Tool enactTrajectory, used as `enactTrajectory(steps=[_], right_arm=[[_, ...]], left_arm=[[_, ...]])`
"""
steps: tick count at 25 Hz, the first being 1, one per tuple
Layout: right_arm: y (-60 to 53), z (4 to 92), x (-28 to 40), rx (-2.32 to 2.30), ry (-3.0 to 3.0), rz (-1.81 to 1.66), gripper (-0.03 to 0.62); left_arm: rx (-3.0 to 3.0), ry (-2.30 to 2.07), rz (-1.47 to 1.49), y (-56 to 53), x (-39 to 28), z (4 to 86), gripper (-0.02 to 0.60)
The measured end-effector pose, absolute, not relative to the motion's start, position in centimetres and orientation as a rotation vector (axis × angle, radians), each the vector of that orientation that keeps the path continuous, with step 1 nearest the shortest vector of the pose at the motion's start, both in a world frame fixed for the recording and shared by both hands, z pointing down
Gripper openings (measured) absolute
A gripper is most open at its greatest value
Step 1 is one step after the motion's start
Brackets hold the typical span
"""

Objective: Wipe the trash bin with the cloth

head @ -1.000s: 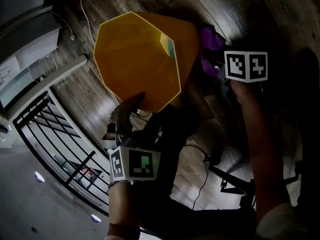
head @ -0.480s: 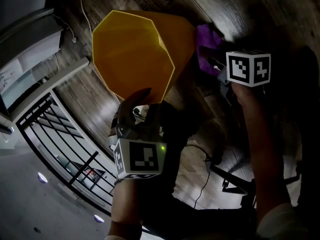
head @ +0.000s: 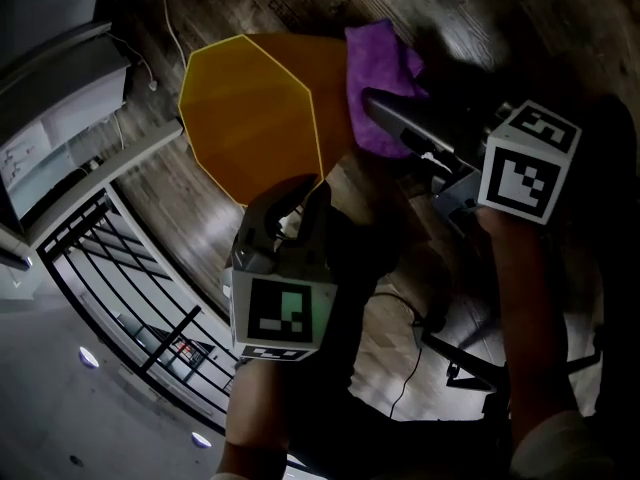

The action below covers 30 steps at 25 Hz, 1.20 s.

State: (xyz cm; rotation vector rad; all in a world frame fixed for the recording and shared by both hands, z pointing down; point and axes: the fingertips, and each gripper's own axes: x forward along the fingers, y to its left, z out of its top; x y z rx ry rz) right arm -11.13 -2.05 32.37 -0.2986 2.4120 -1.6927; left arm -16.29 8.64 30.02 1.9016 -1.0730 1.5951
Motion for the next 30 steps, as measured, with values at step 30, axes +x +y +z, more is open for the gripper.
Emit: enactTrajectory(steps=[30], right_arm=[[1.8, 43.9, -12.3, -0.417, 2.608, -2.029, 0.167]], left_arm=[[2.022, -0.893, 1.488, 11.3, -13.7, 29.9, 0.011]])
